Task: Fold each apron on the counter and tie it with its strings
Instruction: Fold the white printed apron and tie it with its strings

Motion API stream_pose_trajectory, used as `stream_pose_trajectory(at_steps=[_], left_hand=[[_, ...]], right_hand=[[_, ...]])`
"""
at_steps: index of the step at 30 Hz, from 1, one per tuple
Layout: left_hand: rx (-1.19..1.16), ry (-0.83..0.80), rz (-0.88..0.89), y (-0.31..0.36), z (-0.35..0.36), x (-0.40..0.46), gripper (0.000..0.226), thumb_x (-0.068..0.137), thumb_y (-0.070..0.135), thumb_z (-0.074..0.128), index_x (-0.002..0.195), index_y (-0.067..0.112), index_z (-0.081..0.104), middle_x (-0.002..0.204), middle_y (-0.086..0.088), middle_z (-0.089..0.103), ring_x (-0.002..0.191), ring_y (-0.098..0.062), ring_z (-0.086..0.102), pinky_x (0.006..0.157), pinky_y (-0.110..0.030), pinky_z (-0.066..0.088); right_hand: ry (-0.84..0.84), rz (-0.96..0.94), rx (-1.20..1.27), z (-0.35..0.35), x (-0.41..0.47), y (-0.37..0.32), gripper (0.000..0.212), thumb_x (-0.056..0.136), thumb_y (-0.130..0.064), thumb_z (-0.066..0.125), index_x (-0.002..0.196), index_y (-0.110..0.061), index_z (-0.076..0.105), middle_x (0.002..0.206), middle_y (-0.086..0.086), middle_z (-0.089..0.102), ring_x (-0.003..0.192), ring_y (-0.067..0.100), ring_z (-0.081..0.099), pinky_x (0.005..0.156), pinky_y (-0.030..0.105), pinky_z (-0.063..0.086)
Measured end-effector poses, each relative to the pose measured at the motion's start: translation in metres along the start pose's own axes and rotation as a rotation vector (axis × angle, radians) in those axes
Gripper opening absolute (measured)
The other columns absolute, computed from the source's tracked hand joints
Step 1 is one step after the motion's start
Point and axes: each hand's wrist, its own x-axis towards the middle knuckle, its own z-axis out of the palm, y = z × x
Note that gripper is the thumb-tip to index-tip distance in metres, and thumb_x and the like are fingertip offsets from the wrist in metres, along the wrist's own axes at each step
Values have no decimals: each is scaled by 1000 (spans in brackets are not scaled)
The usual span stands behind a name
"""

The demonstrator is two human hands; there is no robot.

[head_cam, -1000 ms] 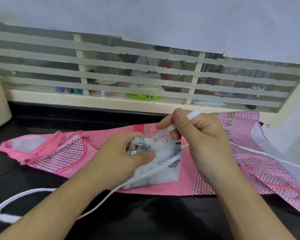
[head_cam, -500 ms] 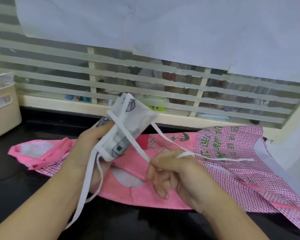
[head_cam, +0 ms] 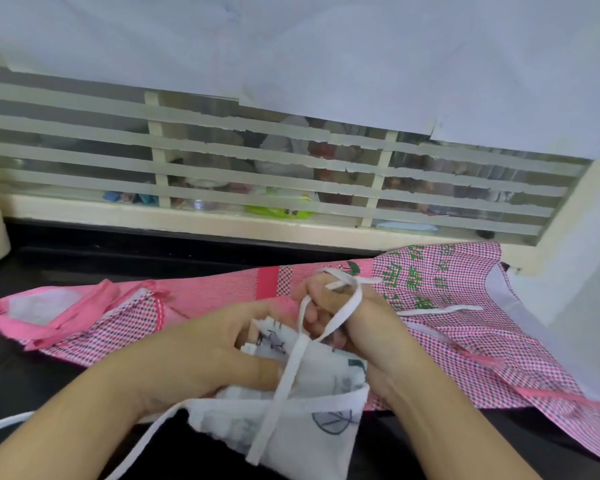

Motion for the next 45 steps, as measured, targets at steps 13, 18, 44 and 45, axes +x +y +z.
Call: stream_pose_trajectory(at_steps=[13,18,44,45], left_hand=[[87,130,24,-4,4,10,21,83,11,86,103,11,81,106,-17,79,101,-39,75,98,-55,58],[73,177,52,-4,5,12,27,76,16,87,102,13,82,106,-17,79,103,-39,75,102,-58,55],[-503,462,421,-1,1,10,30,79,4,68,106,-6,75,103,-26,76,85,-34,78,68,-36,66],[-540,513,424,-1,0,10,33,80,5,66,110,-6,74,104,-25,77,86,-34,77,68,-37,66]], right_hand=[[163,225,167,-17,3,-10,41,98,-23,45,110,10,66,98,31,75,90,43,70,74,41,57],[96,168,-74,-21,1,-12,48,95,-38,63,107,5,78,102,24,78,91,35,74,88,41,58],[-17,-152,257,-9,11,9,19,75,-2,77,94,-2,76,97,26,60,89,35,52,76,35,51],[-18,-159,242,-8,10,10,13,76,0,77,88,-6,77,90,21,64,78,31,58,69,30,54]])
